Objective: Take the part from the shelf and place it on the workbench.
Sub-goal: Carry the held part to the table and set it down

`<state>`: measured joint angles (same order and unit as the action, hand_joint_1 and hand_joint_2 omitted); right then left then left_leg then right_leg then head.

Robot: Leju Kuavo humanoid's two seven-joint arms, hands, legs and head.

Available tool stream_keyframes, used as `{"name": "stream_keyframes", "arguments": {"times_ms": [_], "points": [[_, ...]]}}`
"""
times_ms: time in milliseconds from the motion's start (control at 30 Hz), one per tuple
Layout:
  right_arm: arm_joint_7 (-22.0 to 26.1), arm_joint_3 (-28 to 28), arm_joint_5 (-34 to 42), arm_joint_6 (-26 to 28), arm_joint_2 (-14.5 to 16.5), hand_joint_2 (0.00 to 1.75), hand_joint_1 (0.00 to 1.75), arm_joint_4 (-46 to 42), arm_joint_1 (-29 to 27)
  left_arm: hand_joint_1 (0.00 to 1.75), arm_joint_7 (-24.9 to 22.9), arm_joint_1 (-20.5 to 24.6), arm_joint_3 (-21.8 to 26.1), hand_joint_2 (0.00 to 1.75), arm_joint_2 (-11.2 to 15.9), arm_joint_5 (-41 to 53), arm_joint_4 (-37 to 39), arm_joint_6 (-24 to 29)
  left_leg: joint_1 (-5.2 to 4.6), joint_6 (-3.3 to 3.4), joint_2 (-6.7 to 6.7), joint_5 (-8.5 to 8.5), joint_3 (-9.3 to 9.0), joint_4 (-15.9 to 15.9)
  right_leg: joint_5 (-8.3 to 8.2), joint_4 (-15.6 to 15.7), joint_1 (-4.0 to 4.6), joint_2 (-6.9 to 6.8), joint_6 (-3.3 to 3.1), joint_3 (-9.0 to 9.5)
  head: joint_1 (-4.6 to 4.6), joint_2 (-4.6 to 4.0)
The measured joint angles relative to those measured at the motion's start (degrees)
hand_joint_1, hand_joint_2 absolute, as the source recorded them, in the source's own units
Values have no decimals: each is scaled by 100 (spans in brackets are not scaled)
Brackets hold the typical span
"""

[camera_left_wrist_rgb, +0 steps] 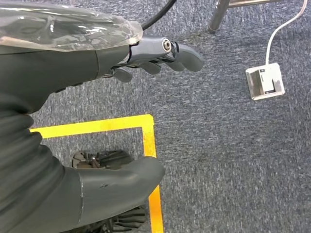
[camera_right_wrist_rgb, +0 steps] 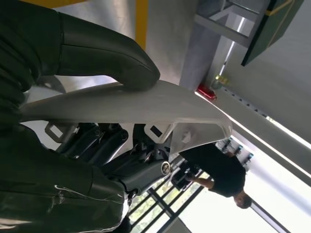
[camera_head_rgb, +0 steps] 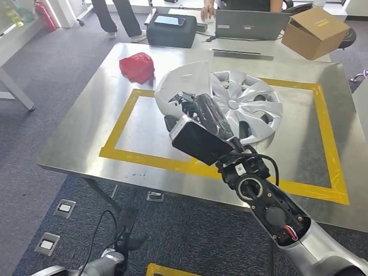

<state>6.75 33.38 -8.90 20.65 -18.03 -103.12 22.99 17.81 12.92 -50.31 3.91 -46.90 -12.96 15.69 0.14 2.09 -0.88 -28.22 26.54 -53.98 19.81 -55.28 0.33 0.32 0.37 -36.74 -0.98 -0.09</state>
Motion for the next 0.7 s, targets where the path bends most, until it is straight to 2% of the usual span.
{"name": "stream_keyframes", "arguments": {"times_ms": [700], "points": [[0,0,0,0,0,175,175,0,0,0,0,0,0,175,0,0,0,0,0,0,0,0,0,0,0,0,0,0,0,0,0,0]]}}
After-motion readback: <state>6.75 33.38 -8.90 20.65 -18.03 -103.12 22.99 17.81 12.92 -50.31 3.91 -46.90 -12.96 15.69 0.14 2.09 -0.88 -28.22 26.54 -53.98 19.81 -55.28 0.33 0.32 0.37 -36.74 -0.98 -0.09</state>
